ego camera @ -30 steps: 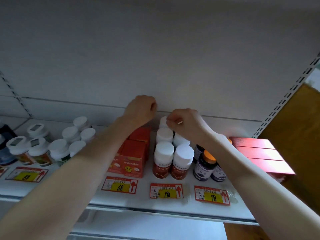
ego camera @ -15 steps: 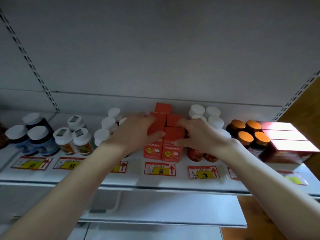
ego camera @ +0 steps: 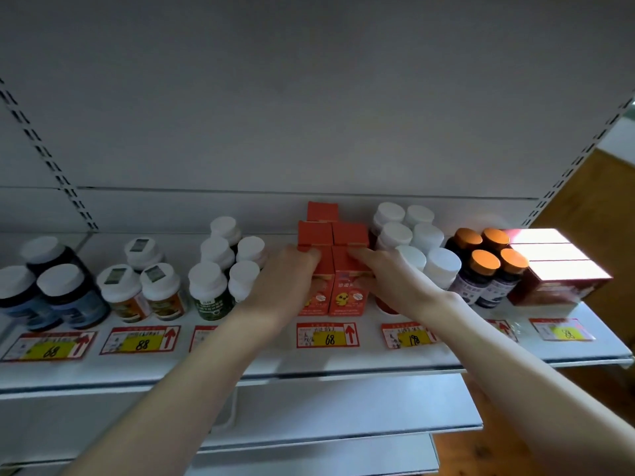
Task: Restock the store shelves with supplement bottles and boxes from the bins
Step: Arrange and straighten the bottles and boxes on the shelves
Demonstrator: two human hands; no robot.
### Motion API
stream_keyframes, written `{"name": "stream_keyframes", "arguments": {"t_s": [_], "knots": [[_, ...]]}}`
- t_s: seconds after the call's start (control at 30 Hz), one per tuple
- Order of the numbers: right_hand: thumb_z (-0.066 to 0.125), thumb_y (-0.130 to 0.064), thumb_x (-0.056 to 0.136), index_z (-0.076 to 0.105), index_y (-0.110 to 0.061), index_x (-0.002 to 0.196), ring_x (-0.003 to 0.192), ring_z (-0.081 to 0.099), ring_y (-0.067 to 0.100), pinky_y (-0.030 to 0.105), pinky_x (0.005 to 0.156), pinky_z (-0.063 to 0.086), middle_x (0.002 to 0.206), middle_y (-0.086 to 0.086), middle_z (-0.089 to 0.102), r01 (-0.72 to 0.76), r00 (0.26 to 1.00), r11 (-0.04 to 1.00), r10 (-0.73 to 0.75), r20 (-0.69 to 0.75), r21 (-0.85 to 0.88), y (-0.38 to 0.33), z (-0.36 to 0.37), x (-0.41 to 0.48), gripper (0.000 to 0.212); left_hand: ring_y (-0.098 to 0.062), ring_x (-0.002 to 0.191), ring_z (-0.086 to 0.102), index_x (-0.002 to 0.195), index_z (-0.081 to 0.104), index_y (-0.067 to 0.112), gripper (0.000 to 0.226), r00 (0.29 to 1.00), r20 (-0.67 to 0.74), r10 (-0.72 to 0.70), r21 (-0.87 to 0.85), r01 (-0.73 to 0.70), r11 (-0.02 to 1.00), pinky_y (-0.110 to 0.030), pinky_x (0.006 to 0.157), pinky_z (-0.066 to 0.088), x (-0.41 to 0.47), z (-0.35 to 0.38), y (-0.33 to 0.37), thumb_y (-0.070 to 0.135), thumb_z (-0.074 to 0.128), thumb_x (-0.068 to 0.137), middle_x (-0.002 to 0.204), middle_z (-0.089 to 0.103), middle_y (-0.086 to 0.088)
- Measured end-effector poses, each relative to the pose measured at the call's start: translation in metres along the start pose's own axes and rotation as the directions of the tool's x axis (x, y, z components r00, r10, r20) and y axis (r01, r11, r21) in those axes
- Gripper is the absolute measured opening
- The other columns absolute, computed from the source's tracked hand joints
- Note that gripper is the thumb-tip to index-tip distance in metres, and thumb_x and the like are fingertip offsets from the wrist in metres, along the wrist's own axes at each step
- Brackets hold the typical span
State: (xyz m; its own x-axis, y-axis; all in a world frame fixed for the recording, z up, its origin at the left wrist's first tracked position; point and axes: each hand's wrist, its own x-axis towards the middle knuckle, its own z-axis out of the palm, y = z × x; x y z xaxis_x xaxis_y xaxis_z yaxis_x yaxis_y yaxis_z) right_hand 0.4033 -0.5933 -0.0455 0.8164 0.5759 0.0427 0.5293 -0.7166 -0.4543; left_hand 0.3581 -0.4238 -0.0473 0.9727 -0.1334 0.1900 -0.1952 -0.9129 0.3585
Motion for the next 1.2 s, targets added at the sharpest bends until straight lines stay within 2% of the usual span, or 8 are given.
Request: {"name": "stream_keyframes", "arguments": {"t_s": [0.13,0.3,0.43,0.57,0.63,0.77,0.87,1.2], "knots": [[0.055,-0.004,0.086,0.055,-0.011,0.113,0.097,0.063,0.022,0.039,0.084,0.051,0.106,0.007,0.066,0.03,1.0,1.0,-0.03,-0.005,0.008,0.003,0.0,0.0,0.028,-0.017,0.077,0.048,0.103,0.056,0.009,0.023,0.999,0.014,-0.046,-0.025,0.047,0.999,-0.031,0.071,0.046,0.002,0.004,0.001,0.027,0.058,0.09,0.075,0.036,0.006],[0.054,-0.008,0.089,0.051,-0.012,0.114,0.093,0.062,0.026,0.038,0.079,0.05,0.102,0.01,0.064,0.016,1.0,0.999,-0.017,-0.015,-0.036,0.004,0.004,-0.002,0.025,-0.021,0.086,0.056,0.107,0.056,0.01,0.025,0.998,0.016,-0.053,-0.029,0.053,0.998,-0.035,0.076,0.049,0.002,0.002,0.003,0.029,0.058,0.09,0.084,0.042,0.002],[0.055,-0.01,0.088,0.049,-0.013,0.116,0.094,0.061,0.025,0.041,0.081,0.051,0.103,0.009,0.064,-0.031,0.997,0.998,0.034,0.069,-0.052,-0.002,-0.002,-0.003,0.028,-0.013,0.077,0.052,0.106,0.058,0.012,0.026,0.999,0.017,-0.037,-0.101,0.038,0.994,-0.024,0.064,0.043,0.001,0.0,0.001,0.033,0.056,0.09,0.08,0.046,0.006],[0.053,-0.02,0.092,0.053,-0.012,0.113,0.093,0.061,0.02,0.035,0.081,0.051,0.101,0.004,0.063,-0.059,0.998,0.998,0.06,0.034,-0.014,-0.011,-0.033,0.004,0.022,-0.021,0.077,0.058,0.104,0.059,0.01,0.031,0.989,-0.144,-0.026,-0.06,0.017,0.998,-0.03,0.064,0.042,0.014,-0.011,-0.002,0.036,0.045,0.095,0.086,0.063,-0.007],[0.045,-0.02,0.095,0.052,-0.009,0.097,0.091,0.059,0.025,0.036,0.076,0.047,0.095,0.006,0.058,-0.086,0.996,0.992,0.083,-0.037,-0.097,-0.011,-0.044,0.021,0.013,-0.027,0.083,0.059,0.104,0.056,0.003,0.033,0.978,-0.198,-0.067,0.005,0.069,0.998,-0.029,0.065,0.038,0.031,-0.015,-0.003,0.032,0.041,0.097,0.092,0.064,-0.014],[0.039,-0.017,0.096,0.055,-0.004,0.107,0.099,0.057,0.032,0.035,0.081,0.046,0.106,0.015,0.059,-0.193,0.978,0.956,0.205,0.035,-0.219,-0.008,-0.037,0.061,0.023,-0.032,0.097,0.058,0.102,0.052,-0.001,0.038,0.97,-0.058,-0.237,0.067,0.24,0.968,-0.031,0.073,0.038,0.055,-0.014,-0.003,0.034,0.039,0.098,0.105,0.062,-0.02],[0.039,-0.02,0.097,0.054,-0.004,0.106,0.108,0.056,0.03,0.031,0.084,0.043,0.115,0.016,0.06,-0.212,0.959,0.945,0.25,0.131,-0.249,-0.005,-0.029,0.071,0.024,-0.032,0.102,0.056,0.104,0.054,-0.004,0.041,0.963,0.066,-0.263,0.023,0.262,0.965,-0.033,0.081,0.04,0.062,-0.006,-0.009,0.033,0.038,0.099,0.11,0.06,-0.021],[0.044,-0.021,0.095,0.054,-0.002,0.113,0.107,0.056,0.028,0.028,0.078,0.039,0.116,0.015,0.061,-0.199,0.973,0.978,0.206,0.106,-0.068,0.004,-0.022,0.072,0.027,-0.031,0.096,0.059,0.098,0.057,-0.006,0.04,0.968,0.064,-0.244,-0.034,0.247,0.968,-0.031,0.076,0.038,0.065,0.0,-0.021,0.03,0.039,0.099,0.103,0.063,-0.021]]}}
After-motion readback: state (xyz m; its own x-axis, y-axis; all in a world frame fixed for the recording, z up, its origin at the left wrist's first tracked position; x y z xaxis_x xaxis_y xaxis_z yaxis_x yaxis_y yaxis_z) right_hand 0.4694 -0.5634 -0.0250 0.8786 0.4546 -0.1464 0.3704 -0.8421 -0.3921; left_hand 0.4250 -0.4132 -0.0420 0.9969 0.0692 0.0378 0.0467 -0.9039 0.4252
